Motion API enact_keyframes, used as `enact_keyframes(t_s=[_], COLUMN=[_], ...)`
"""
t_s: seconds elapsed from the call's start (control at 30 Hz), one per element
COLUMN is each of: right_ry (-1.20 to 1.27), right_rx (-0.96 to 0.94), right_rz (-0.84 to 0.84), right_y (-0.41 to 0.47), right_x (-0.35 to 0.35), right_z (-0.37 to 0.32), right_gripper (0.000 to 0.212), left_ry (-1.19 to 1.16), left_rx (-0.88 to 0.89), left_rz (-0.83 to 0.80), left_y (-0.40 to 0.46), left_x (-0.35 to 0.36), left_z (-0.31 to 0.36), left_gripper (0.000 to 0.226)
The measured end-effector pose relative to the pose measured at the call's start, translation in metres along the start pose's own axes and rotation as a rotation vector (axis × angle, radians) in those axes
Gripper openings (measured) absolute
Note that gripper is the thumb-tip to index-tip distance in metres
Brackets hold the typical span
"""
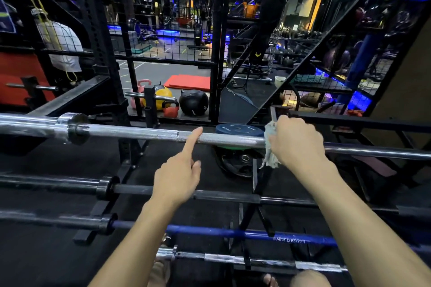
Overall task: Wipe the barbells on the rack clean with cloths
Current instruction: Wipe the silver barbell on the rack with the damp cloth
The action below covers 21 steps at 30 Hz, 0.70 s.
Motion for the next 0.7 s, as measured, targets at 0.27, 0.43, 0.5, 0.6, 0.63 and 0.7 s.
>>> enact_keyframes(t_s=[0.27, 0.43, 0.5, 0.6, 0.63, 0.7], right_ry=[0.212, 0.215, 0.228, 0.388, 0.431, 0.472], right_rx=[-0.044, -0.111, -0.021, 0.012, -0.029, -0.122], right_rz=[0.045, 0.150, 0.171, 0.200, 0.190, 0.153], right_y=[-0.031, -0.034, -0.032, -0.037, -0.041, -0.048], right_x=[0.023, 0.024, 0.023, 0.024, 0.027, 0.034], right_z=[-0.057, -0.044, -0.020, -0.025, -0.039, -0.065], right_gripper=[0.015, 0.009, 0.010, 0.009, 0.010, 0.013], left_ry=[-0.040, -0.035, -0.047, -0.087, -0.101, -0.125], left_rx=[0.031, -0.004, -0.019, -0.021, -0.019, -0.019], left_rz=[0.019, 0.049, 0.041, 0.028, 0.032, 0.053], left_y=[-0.002, -0.001, -0.001, -0.001, -0.002, -0.002], left_x=[0.006, 0.003, 0.002, 0.004, 0.006, 0.008], left_z=[0.007, -0.002, -0.005, -0.001, 0.001, 0.003], left_gripper=[0.095, 0.091, 0.088, 0.089, 0.089, 0.092])
Point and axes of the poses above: each hand's wrist, its own y-axis towards the middle knuckle, its own x-axis out of the palm, z = x × y, the point moved 6 cm from there along y, towards the middle knuckle, and after that the axes turned 10 degrees about x, right-handed, at the moved point
